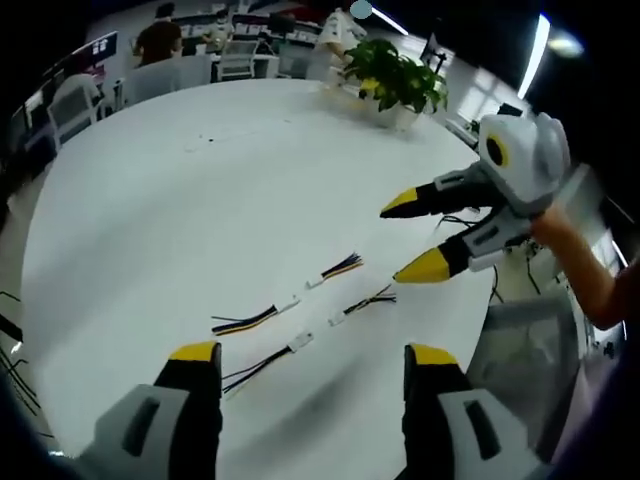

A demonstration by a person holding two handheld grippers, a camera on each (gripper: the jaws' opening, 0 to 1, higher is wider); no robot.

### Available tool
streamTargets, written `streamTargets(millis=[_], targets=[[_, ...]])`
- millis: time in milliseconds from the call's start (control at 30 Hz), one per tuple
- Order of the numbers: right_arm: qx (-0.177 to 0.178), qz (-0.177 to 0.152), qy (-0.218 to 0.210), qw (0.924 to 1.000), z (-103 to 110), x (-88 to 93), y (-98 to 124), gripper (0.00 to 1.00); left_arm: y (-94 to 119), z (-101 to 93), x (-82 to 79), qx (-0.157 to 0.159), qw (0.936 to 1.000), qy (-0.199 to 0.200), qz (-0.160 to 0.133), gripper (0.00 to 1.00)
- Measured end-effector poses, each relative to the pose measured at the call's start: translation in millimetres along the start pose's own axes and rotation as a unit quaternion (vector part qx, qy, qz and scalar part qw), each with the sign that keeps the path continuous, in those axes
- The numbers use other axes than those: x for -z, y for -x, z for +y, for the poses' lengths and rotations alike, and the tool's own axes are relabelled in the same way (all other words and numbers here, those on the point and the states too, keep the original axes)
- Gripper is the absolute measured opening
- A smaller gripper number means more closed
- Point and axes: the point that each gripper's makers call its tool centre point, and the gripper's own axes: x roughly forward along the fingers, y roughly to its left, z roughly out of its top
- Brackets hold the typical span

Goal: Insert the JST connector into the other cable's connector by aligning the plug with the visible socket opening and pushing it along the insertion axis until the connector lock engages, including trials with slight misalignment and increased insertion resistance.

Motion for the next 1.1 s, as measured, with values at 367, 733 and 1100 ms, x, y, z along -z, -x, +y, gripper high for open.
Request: streamTargets(millis=[367,733,1100], targets=[[-0.008,0.011,0.01,0.9999,3,8.8,-4,0.45,-7,5.5,-0.9,-0.005,1.0,-0.004,0.005,0.71],[-0.016,0.015,0.023,0.9995,3,7.7,-11,0.44,-18,9.8,2.2,-0.003,0.9998,-0.006,0.02,0.71],[-0.019,0.023,0.033,0.999,4,10.4,-13,0.44,-24,10.1,3.9,-0.003,0.9996,-0.01,0.026,0.71]])
